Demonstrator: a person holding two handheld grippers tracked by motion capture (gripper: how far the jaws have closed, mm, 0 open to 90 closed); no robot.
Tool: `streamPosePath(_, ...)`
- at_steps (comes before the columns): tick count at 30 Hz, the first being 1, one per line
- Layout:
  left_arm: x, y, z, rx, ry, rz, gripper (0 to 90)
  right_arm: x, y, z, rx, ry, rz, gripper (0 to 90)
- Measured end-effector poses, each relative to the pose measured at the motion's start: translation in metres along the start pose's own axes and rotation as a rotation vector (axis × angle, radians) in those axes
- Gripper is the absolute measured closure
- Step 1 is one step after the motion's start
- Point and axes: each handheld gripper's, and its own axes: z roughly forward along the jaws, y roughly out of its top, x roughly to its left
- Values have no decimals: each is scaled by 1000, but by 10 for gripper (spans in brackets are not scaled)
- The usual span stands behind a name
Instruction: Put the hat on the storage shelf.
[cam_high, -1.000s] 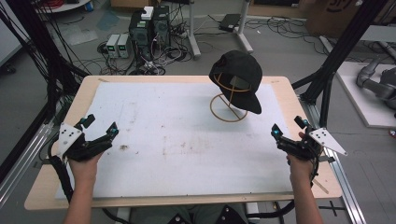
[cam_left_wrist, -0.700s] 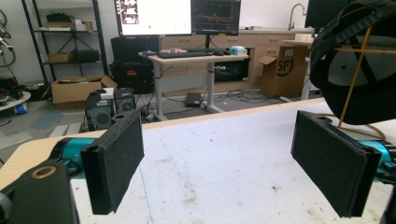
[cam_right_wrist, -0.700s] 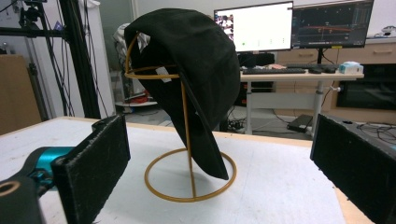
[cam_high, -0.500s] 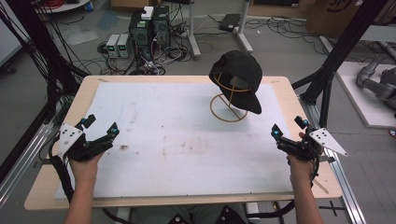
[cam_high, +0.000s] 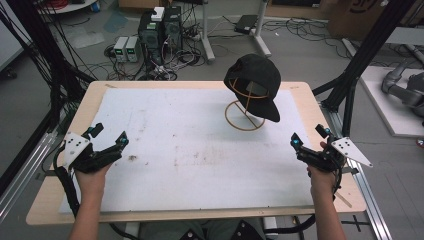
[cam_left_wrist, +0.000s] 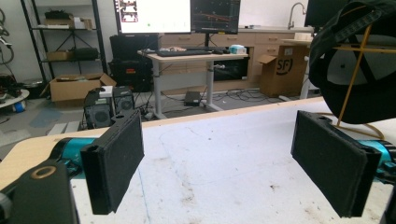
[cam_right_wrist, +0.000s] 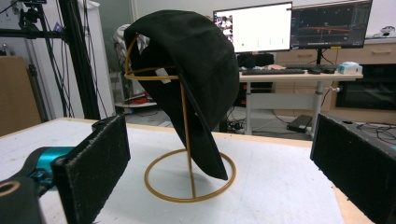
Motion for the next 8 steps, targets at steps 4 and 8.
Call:
streamPosePath(4, -1, 0, 0, 1, -5, 1, 173, 0, 0, 0, 0, 1, -1, 42)
streamPosePath(8, -1, 0, 0, 0, -7, 1, 173, 0, 0, 0, -2, -2, 7, 42)
